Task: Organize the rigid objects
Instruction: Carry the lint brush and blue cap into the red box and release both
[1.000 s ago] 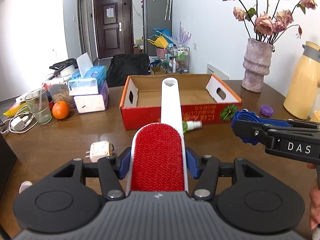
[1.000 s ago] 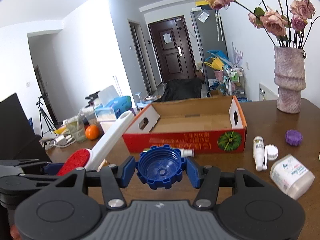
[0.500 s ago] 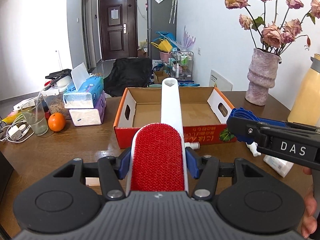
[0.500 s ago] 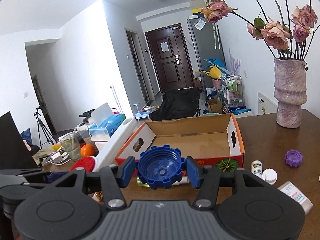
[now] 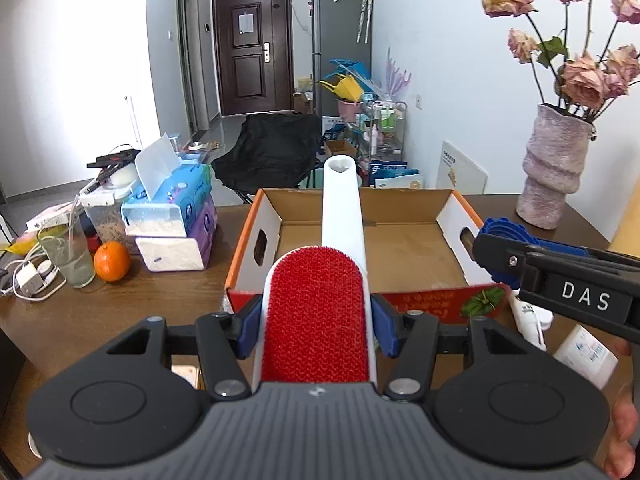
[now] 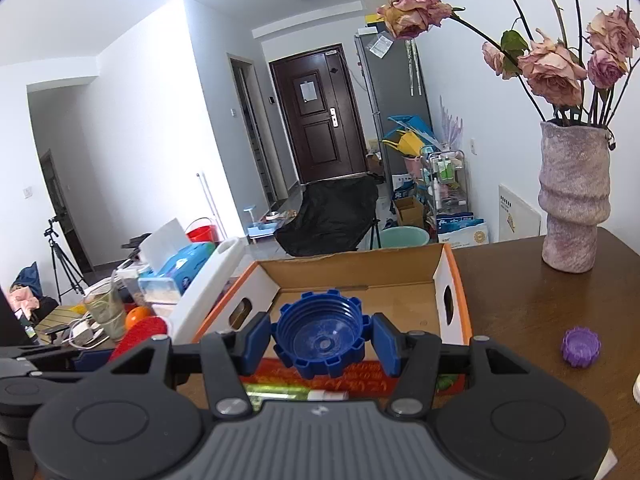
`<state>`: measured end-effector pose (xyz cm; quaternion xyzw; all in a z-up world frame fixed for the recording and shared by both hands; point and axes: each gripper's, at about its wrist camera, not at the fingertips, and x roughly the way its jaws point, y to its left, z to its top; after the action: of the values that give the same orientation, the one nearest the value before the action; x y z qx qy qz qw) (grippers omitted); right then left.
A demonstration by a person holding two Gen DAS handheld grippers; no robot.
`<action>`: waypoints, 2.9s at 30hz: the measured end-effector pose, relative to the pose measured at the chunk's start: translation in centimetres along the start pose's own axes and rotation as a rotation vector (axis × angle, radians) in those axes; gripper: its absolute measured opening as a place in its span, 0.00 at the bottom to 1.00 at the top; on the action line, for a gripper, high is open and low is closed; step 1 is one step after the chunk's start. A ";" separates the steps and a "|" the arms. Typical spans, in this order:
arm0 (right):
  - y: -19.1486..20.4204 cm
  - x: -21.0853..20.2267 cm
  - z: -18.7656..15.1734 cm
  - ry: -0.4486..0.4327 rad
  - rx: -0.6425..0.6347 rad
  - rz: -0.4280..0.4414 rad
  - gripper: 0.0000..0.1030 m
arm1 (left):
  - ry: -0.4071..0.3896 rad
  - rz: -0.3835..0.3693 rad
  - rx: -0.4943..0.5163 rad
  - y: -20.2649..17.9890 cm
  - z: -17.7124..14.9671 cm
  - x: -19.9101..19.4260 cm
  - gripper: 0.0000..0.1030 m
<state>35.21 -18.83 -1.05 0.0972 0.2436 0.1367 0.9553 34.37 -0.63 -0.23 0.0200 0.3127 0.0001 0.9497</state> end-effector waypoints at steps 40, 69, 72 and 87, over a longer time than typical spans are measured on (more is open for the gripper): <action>-1.8 13.3 5.2 0.096 -0.023 -0.095 0.53 | 0.067 0.098 -0.030 -0.2 6.9 14.2 0.55; -4.2 17.3 2.6 0.144 -0.019 -0.157 0.95 | 0.067 0.120 -0.062 1.1 5.3 18.2 1.00; -4.3 17.2 2.5 0.145 -0.024 -0.162 0.95 | 0.069 0.128 -0.067 1.5 5.3 18.2 1.00; -4.2 16.2 2.5 0.143 -0.022 -0.175 0.96 | 0.074 0.137 -0.078 2.1 4.9 17.1 1.00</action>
<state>51.03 -18.11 -7.02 0.0549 0.3173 0.0618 0.9447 51.06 1.49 -6.32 0.0044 0.3453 0.0779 0.9352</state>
